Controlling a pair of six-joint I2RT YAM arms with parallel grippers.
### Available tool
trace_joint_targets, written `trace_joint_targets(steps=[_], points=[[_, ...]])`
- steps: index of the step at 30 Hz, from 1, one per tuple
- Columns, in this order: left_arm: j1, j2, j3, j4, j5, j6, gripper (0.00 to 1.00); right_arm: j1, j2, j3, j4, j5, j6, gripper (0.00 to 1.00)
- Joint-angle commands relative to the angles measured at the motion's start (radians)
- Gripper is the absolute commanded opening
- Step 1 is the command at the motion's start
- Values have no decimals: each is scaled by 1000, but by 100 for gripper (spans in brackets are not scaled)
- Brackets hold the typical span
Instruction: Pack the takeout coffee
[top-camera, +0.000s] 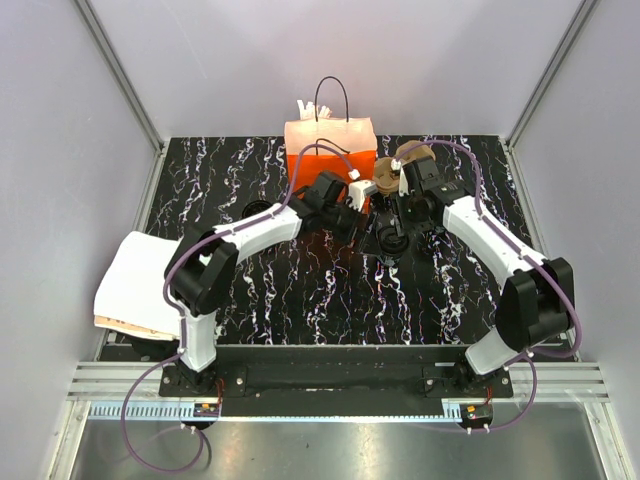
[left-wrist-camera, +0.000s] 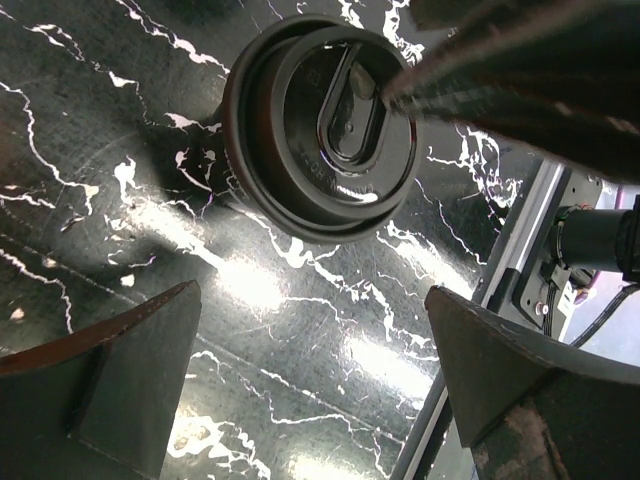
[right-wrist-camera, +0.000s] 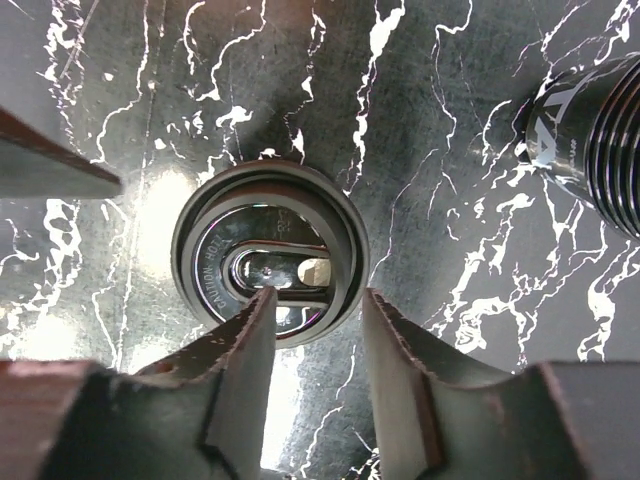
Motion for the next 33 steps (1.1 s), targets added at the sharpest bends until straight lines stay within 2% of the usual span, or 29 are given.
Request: trace_joint_targets(steps=[1,6,11,20,33], points=[[-5,20,46,36,-12,-20,99,3,-50,-6,23,-14,1,49],[-10,33,53,37,-19,-31,99,3,-62,-14,30,-104,-4,61],[-13,43,62,37,-22,-51,99,3,-49,-31,45,-153,-16,66],[-13,57,62,42,-38,-108,99,-1,-36,-46,56,-185,-28,60],[-14,102,112,0,-86,-126,99,-1,-27,-45,71,-173,-27,56]])
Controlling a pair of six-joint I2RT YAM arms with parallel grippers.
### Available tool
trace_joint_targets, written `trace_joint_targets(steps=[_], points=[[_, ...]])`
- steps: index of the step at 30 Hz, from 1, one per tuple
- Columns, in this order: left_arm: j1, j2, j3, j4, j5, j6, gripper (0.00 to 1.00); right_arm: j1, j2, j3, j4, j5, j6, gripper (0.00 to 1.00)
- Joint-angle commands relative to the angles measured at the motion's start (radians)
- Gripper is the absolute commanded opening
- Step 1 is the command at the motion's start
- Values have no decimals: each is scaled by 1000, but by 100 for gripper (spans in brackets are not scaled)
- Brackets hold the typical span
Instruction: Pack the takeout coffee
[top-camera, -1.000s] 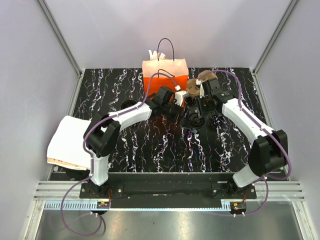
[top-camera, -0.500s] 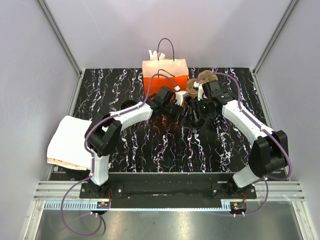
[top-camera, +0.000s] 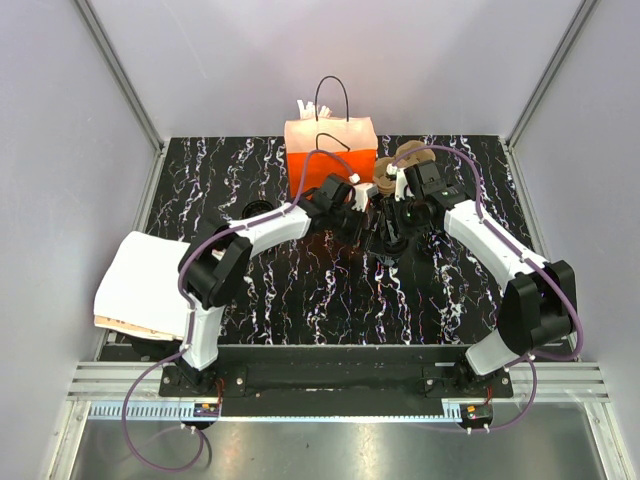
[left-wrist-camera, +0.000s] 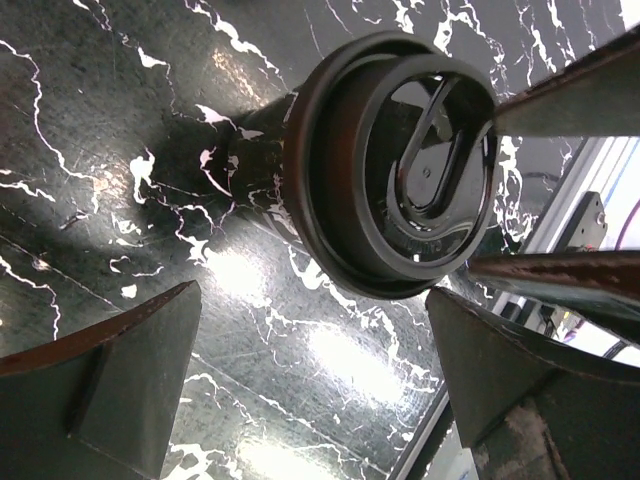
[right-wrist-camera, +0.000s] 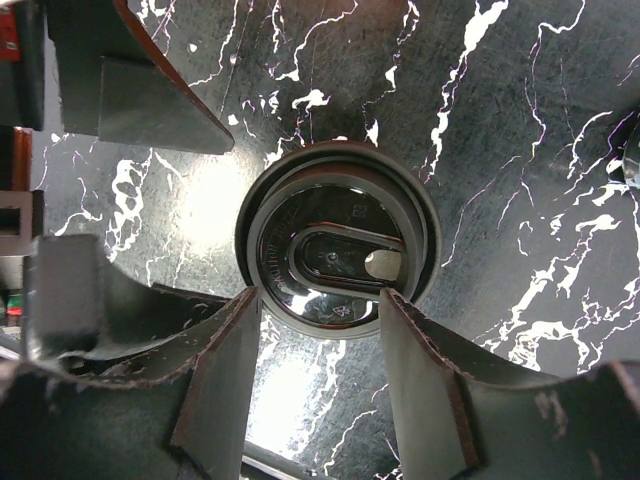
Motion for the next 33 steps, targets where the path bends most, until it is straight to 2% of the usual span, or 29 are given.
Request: trace_joint_targets(steps=[1,6,9,10,14,19,28,33], points=[[-4,6,57,10,-22,-14,99,-1,-1,1,37,-11,-9,56],[-6,0,54,21,10,-17,99,-1,-38,5,37,10,-44,65],[-3,-7,46,27,34,-12,99,-1,-64,11,41,17,-90,76],[0,-18,45,28,51,-11,99,-1,-68,16,42,21,-135,81],[16,-73,-3,48,105,26,99,-17,-91,28,44,11,-245,89],[26,-116,-29,53,78,60,99,-20,-122,31,44,-86,-285,89],[29,-64,28,34,62,44,99,-51,-100,-30,57,-63,-332,87],[31,-52,57,36,140,61,99,-79,-148,-93,83,-124,-354,92]])
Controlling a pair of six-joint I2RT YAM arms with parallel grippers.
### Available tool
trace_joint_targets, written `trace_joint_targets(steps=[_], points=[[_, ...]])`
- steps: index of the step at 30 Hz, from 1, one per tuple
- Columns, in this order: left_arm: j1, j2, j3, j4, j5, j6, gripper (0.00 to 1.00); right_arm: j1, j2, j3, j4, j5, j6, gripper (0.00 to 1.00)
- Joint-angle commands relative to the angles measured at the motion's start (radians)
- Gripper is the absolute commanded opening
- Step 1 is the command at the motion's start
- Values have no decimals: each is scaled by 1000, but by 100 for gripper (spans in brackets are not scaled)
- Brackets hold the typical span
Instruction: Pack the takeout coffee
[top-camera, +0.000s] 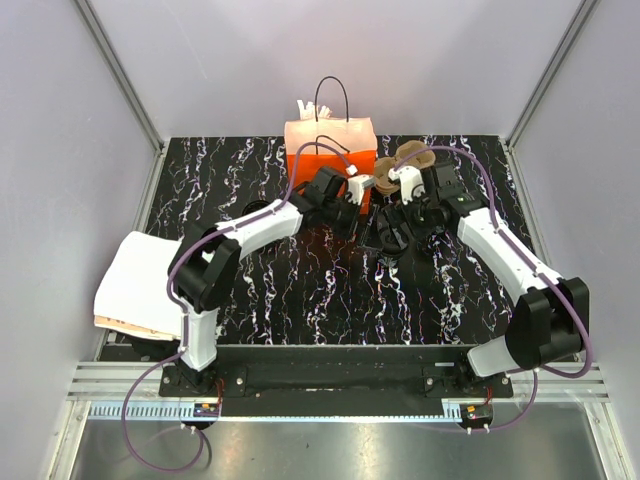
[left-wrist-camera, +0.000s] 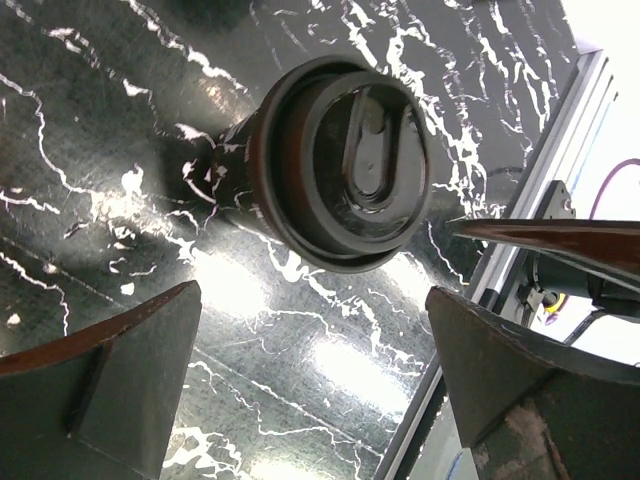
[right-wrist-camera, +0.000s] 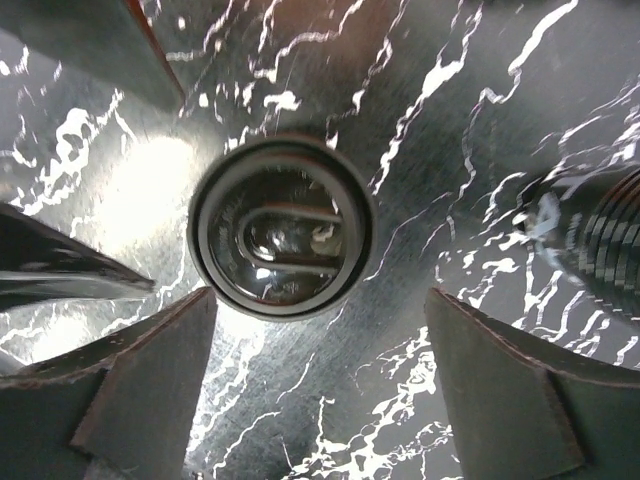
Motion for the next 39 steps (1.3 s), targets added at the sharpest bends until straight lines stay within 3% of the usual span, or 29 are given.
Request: trace_joint_targets(steps=[1,3,18,39], points=[[6,12,76,23,88,34,99,-20,-72,-55,54,-74,-44,93],[8,23,94,9,102,42,99,-20,-84,-89,71,-80,-68,100],[8,132,231,-63,52,62,99,-20,-109,-217,249,-67,-38,100],[3,170,246,-59,38,39,99,-22,-184,-330,380,-42,-26,95]])
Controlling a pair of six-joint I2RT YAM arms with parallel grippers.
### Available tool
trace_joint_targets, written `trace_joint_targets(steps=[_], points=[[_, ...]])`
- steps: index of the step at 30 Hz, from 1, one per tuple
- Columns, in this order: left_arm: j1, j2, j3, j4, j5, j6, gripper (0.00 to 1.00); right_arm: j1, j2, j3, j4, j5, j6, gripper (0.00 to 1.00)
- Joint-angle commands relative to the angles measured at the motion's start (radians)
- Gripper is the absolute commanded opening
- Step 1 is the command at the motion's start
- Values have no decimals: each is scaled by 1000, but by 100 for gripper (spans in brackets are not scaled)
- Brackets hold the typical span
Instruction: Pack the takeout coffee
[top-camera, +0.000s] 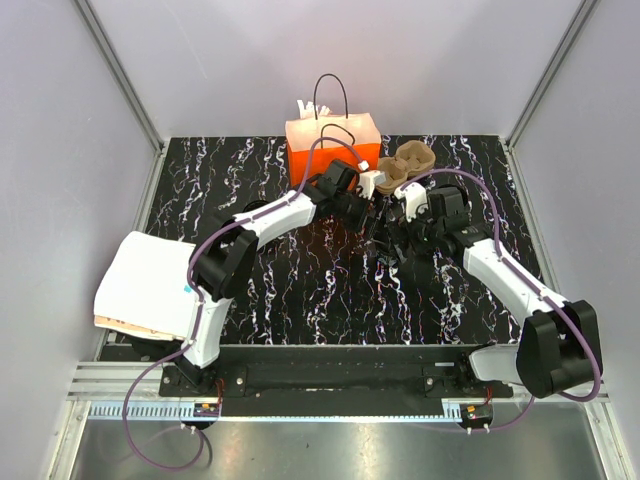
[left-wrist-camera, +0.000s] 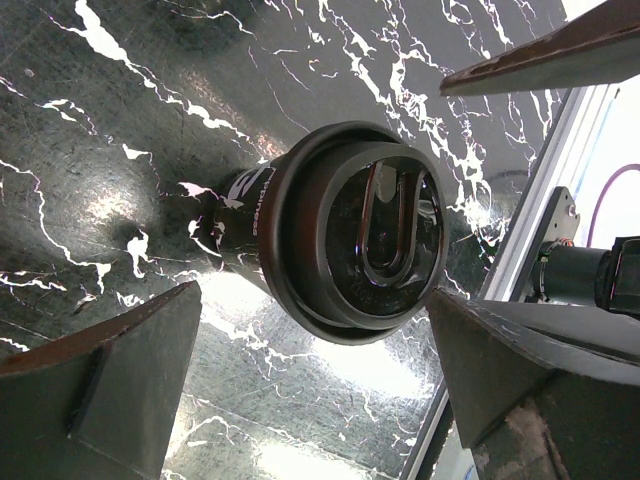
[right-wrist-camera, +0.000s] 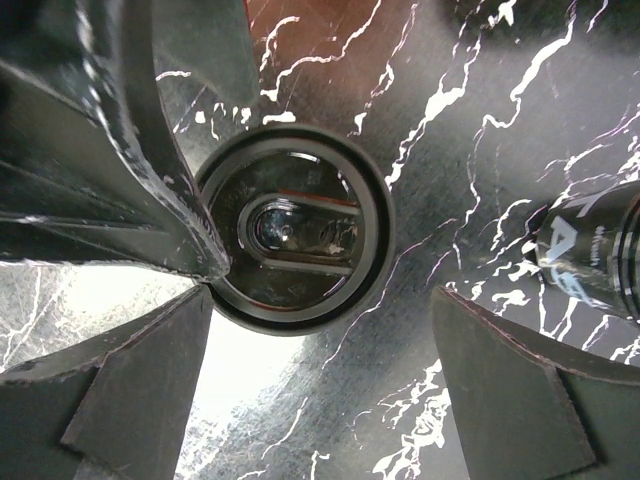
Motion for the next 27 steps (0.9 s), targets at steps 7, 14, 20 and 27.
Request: trace_joint_targets(steps=[7,14,20,27], points=[[3,12,34,20,-9,-2,99,-3,-28,-37,80,9,-25,95],[0,16,33,17,-13,-2,99,-3,-9,-51,105,53,-28,94],[-2,29,34,3,-29,3,99,-3,-8,-55,103,55,-34,94],[-2,32,79,-14,-42,9,99,-3,-17,-17,100,17,-31,95]])
